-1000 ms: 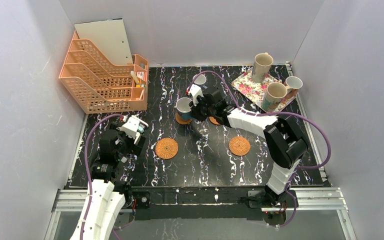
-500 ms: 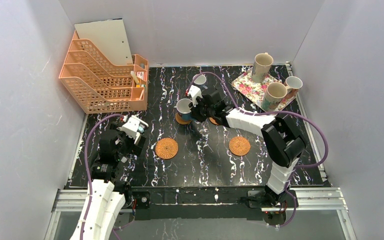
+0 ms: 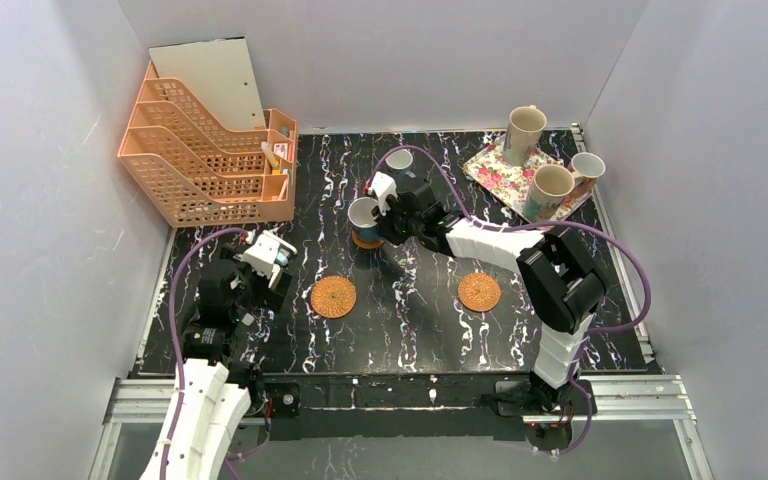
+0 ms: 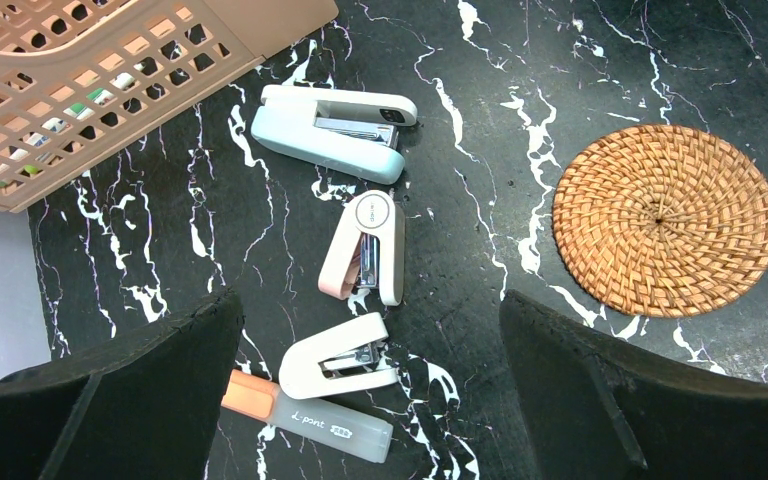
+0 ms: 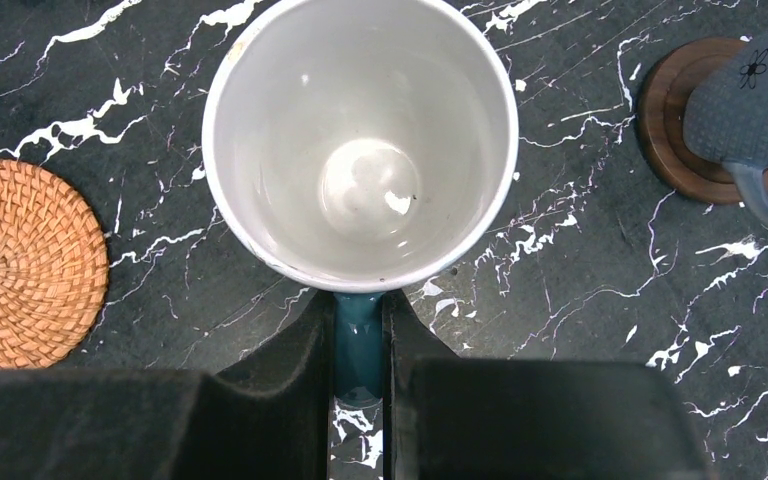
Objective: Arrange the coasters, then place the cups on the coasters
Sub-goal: Place the cup on the coaster.
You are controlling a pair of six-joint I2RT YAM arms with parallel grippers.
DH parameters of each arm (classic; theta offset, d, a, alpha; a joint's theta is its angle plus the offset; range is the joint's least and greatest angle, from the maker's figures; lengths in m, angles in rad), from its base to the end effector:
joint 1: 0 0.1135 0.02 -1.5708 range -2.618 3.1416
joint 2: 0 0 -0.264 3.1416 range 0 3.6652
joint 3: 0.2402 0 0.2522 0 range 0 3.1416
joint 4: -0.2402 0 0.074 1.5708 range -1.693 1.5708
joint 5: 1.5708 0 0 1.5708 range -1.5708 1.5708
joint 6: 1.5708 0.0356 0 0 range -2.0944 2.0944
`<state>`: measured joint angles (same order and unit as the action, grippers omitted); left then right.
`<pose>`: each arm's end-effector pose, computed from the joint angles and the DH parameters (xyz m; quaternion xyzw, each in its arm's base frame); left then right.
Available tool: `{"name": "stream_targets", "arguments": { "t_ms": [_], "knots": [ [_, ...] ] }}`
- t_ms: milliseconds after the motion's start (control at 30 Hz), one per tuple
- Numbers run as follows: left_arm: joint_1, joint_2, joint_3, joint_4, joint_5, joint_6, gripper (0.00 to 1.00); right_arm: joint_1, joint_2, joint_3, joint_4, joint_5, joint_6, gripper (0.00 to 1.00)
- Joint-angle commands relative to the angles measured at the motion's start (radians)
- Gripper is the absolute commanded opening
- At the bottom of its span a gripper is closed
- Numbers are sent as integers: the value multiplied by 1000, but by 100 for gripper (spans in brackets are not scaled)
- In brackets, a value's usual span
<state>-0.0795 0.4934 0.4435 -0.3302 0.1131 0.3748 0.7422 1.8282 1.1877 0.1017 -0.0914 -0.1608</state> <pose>0.1360 -0.0149 0.2457 0.2170 0.7983 0.0361 0.5607 0.3025 0.2818 0.2144 -0.3994 0.7720 0.1793 0.4608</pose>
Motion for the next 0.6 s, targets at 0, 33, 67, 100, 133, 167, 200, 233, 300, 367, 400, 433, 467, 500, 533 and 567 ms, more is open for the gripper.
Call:
{"name": "stream_targets", "arguments": {
  "t_ms": [0,33,67,100,133,167,200,233,300,367,400,433,467,500,533,567],
  "knots": [
    [7,-10,-6,-15,13,7,98,7,-22,55,91,26,-9,1],
    [7,-11,-6,-15,13,7,98,7,-24,55,92,27,-9,1],
    [7,-12,-6,-15,12,7,98,7,-24,55,93,27,-9,1],
    [7,-12,-6,-15,12,7,98,7,-25,55,93,27,-9,1],
    [7,-11,-6,-15,13,7,98,7,-23,55,93,29,-9,1],
    [7,-10,-6,-15,13,7,98,8,-23,55,93,32,-8,1],
    [9,-11,-6,-15,12,6,98,7,-22,55,93,37,-7,1],
    [9,-11,-6,-15,11,6,98,7,-22,55,94,41,-6,1],
    [9,-12,-6,-15,11,7,98,7,-22,55,95,45,-7,1],
    [9,-13,-6,-15,11,7,98,8,-21,56,95,45,-6,1],
    [10,-13,-6,-15,13,7,98,8,-23,56,94,46,-6,1],
    [10,-13,-6,-15,13,7,98,7,-23,57,93,48,-4,1],
    [10,-13,-6,-14,12,6,98,7,-24,57,93,49,-3,1],
    [11,-13,-6,-15,13,7,98,7,-25,57,94,51,-3,1],
    [11,-14,-8,-15,14,7,98,7,-28,58,95,51,-3,1],
    [12,-15,-8,-15,15,7,98,7,-29,58,94,51,-4,1]
  ]
}}
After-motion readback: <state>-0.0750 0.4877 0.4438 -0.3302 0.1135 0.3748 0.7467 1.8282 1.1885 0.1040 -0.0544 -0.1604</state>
